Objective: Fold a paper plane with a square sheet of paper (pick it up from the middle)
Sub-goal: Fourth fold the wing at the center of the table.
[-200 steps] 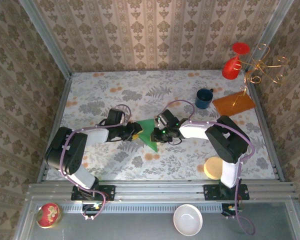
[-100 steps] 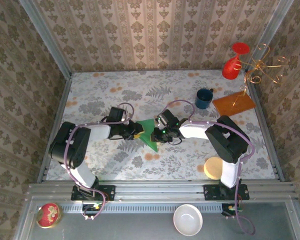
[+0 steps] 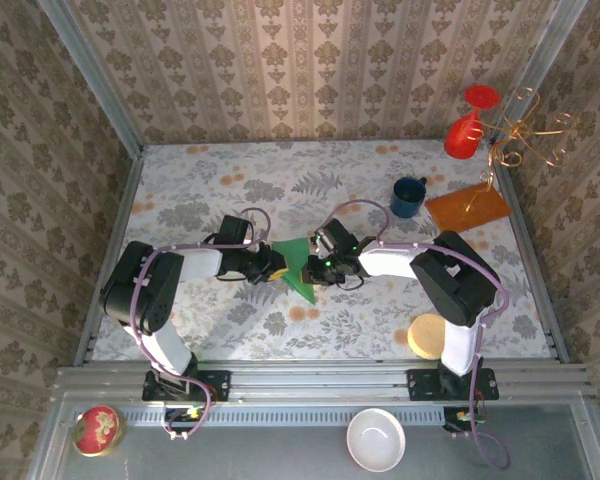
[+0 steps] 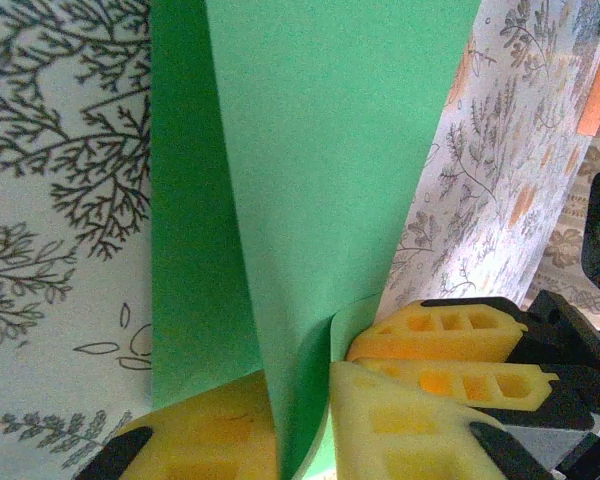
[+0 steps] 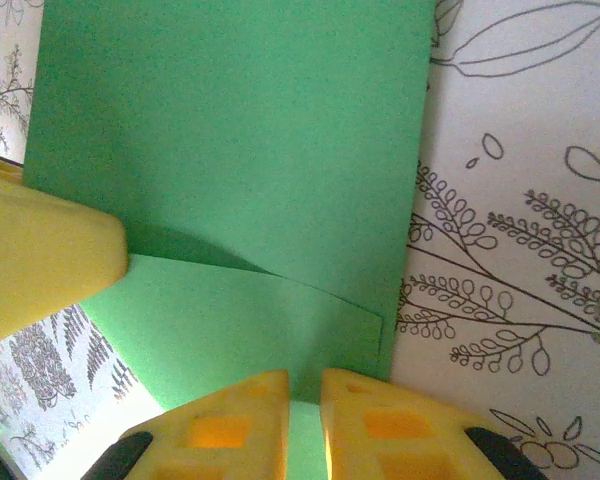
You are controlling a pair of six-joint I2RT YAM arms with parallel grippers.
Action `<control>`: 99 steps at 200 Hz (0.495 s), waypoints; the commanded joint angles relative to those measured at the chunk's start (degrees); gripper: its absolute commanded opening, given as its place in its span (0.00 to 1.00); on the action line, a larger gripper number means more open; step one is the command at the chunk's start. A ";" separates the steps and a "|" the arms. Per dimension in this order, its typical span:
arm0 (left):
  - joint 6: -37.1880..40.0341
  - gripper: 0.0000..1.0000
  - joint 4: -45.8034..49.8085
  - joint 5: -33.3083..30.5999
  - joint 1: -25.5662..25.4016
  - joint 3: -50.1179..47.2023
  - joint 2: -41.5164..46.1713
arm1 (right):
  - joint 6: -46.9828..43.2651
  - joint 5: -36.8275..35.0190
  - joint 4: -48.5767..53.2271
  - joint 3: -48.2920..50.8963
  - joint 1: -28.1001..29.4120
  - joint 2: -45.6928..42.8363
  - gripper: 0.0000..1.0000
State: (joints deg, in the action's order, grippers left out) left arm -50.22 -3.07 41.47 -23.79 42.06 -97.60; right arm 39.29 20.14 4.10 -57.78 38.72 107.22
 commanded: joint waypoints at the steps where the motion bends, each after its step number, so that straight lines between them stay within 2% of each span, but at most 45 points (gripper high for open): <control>1: 1.52 0.14 1.39 1.22 0.50 1.44 0.38 | -3.30 -0.78 3.42 -0.97 -0.64 -0.25 0.21; 24: 1.43 0.06 1.90 0.95 0.49 1.66 1.30 | -7.20 -1.99 4.80 -1.88 -1.01 -2.76 0.25; 60: -1.74 0.05 2.32 -2.20 0.32 2.05 3.82 | -13.74 -7.09 5.34 -1.86 -0.97 -8.80 0.37; 99: -7.27 0.06 5.17 -10.94 -0.37 3.01 6.70 | -18.27 -17.58 3.18 1.23 1.65 -12.81 0.36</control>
State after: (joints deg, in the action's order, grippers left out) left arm -53.21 -1.02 36.88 -23.90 42.87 -93.41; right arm 26.24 11.46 7.77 -58.35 38.41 96.84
